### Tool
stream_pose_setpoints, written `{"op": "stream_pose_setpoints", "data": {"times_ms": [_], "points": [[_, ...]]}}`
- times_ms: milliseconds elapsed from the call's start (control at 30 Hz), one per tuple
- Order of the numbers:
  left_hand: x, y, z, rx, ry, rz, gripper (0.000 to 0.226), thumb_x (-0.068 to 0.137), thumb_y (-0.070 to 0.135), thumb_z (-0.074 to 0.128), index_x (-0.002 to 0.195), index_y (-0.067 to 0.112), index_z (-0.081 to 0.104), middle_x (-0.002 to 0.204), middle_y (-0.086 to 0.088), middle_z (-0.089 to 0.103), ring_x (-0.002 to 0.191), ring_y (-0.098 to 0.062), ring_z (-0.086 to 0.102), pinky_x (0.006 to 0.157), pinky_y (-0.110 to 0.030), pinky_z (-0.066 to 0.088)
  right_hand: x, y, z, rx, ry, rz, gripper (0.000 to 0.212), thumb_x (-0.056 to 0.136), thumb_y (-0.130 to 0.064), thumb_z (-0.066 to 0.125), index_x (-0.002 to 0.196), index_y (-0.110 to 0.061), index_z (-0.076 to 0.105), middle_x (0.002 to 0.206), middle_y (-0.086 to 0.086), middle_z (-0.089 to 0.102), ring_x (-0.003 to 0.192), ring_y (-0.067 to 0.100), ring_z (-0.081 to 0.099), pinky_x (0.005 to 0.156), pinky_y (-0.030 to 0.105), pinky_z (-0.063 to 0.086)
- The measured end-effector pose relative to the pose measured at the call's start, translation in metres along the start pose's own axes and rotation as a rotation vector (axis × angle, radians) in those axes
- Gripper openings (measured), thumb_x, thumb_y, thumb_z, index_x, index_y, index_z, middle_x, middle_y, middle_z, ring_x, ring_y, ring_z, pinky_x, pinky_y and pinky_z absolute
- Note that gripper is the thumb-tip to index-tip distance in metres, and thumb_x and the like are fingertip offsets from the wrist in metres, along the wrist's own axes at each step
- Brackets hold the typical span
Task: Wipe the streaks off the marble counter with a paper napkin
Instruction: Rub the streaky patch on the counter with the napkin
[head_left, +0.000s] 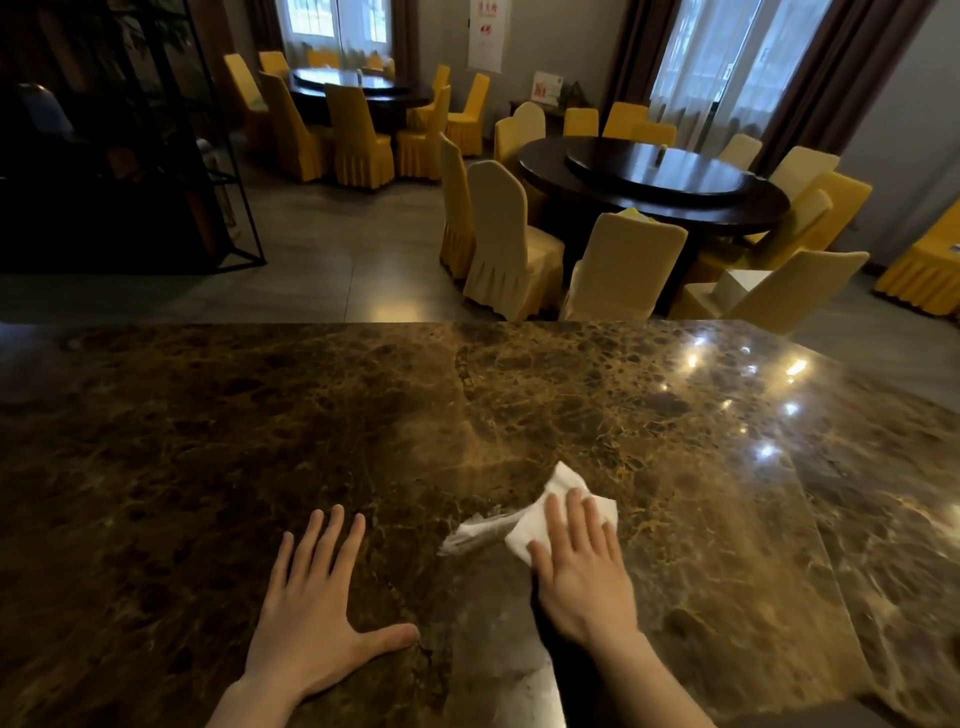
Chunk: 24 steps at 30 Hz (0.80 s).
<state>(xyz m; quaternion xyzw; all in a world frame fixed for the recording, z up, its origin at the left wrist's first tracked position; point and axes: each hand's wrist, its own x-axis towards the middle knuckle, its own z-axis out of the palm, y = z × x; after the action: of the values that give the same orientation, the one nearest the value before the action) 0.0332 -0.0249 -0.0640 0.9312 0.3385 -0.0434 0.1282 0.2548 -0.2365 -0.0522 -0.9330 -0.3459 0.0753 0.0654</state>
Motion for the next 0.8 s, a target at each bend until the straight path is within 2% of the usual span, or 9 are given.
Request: {"op": "stream_pose_setpoints", "data": {"times_ms": [100, 300, 400, 500, 600, 633, 700, 733, 800], "points": [[-0.001, 0.001, 0.000, -0.002, -0.002, 0.005, 0.145, 0.048, 0.119, 0.020, 0.152, 0.033, -0.033, 0.163, 0.009, -0.041, 0.148, -0.013, -0.042, 0.126, -0.047, -0.024, 0.006, -0.016, 0.000, 0.038, -0.013, 0.019, 0.066, 0.105, -0.050, 0.013, 0.158, -0.019, -0.010, 0.165, 0.010, -0.020, 0.149, 0.026, -0.025, 0.124, 0.047, -0.008], [-0.001, 0.001, -0.003, -0.008, 0.007, 0.008, 0.146, 0.047, 0.118, 0.017, 0.153, 0.031, -0.030, 0.164, 0.007, -0.036, 0.151, -0.014, -0.037, 0.126, -0.046, -0.022, -0.034, -0.077, 0.025, 0.065, -0.006, -0.433, 0.064, 0.103, -0.050, 0.021, 0.159, -0.022, 0.007, 0.166, 0.001, -0.006, 0.152, 0.024, -0.012, 0.125, 0.050, -0.001], [-0.001, 0.002, -0.004, -0.008, -0.019, 0.006, 0.146, 0.047, 0.119, 0.017, 0.152, 0.031, -0.033, 0.163, 0.007, -0.039, 0.149, -0.014, -0.040, 0.126, -0.046, -0.022, -0.023, -0.046, 0.014, 0.063, 0.053, -0.306, 0.062, 0.104, -0.052, 0.019, 0.159, -0.028, 0.005, 0.166, -0.001, -0.008, 0.151, 0.021, -0.016, 0.124, 0.045, -0.005], [-0.001, 0.002, -0.005, -0.009, -0.015, 0.010, 0.147, 0.046, 0.119, 0.018, 0.152, 0.030, -0.033, 0.162, 0.008, -0.040, 0.149, -0.014, -0.041, 0.126, -0.046, -0.024, -0.001, -0.020, -0.002, 0.061, 0.053, -0.088, 0.060, 0.106, -0.046, 0.017, 0.159, -0.023, 0.002, 0.167, 0.004, -0.010, 0.151, 0.021, -0.018, 0.125, 0.039, -0.004], [-0.001, 0.002, -0.003, -0.014, -0.016, 0.005, 0.147, 0.047, 0.119, 0.018, 0.153, 0.030, -0.033, 0.163, 0.008, -0.040, 0.149, -0.014, -0.041, 0.126, -0.047, -0.024, -0.001, -0.035, -0.001, 0.041, 0.074, -0.093, 0.053, 0.107, -0.032, 0.032, 0.155, -0.011, 0.026, 0.166, 0.013, 0.016, 0.154, 0.029, 0.005, 0.125, 0.039, 0.012], [-0.001, 0.001, -0.003, -0.015, -0.013, 0.006, 0.147, 0.047, 0.119, 0.019, 0.152, 0.031, -0.033, 0.163, 0.008, -0.039, 0.149, -0.014, -0.041, 0.126, -0.046, -0.024, -0.005, -0.040, -0.001, 0.057, 0.107, -0.136, 0.047, 0.104, -0.026, 0.045, 0.147, -0.009, 0.044, 0.159, 0.014, 0.035, 0.150, 0.029, 0.023, 0.121, 0.039, 0.026], [-0.001, 0.000, -0.003, -0.010, -0.010, 0.010, 0.146, 0.048, 0.119, 0.020, 0.153, 0.032, -0.032, 0.164, 0.008, -0.038, 0.149, -0.013, -0.041, 0.126, -0.047, -0.023, -0.013, -0.041, -0.005, 0.169, 0.233, -0.195, 0.020, 0.092, -0.019, 0.064, 0.110, -0.019, 0.072, 0.123, 0.001, 0.069, 0.121, 0.024, 0.060, 0.089, 0.035, 0.053], [0.000, -0.001, -0.003, -0.010, -0.008, 0.010, 0.146, 0.048, 0.118, 0.020, 0.153, 0.031, -0.031, 0.164, 0.008, -0.038, 0.149, -0.014, -0.040, 0.126, -0.047, -0.023, -0.014, -0.038, -0.014, 0.292, 0.247, -0.188, 0.010, 0.091, -0.020, 0.065, 0.093, -0.024, 0.073, 0.101, -0.007, 0.073, 0.099, 0.017, 0.066, 0.072, 0.031, 0.052], [0.000, 0.000, -0.002, -0.014, -0.001, 0.008, 0.147, 0.048, 0.119, 0.021, 0.154, 0.029, -0.030, 0.165, 0.008, -0.037, 0.150, -0.014, -0.039, 0.126, -0.047, -0.023, -0.006, -0.024, -0.034, 0.641, 0.124, -0.034, 0.021, 0.096, -0.026, 0.061, 0.077, -0.024, 0.071, 0.069, -0.010, 0.067, 0.063, 0.008, 0.060, 0.055, 0.025, 0.043]]}}
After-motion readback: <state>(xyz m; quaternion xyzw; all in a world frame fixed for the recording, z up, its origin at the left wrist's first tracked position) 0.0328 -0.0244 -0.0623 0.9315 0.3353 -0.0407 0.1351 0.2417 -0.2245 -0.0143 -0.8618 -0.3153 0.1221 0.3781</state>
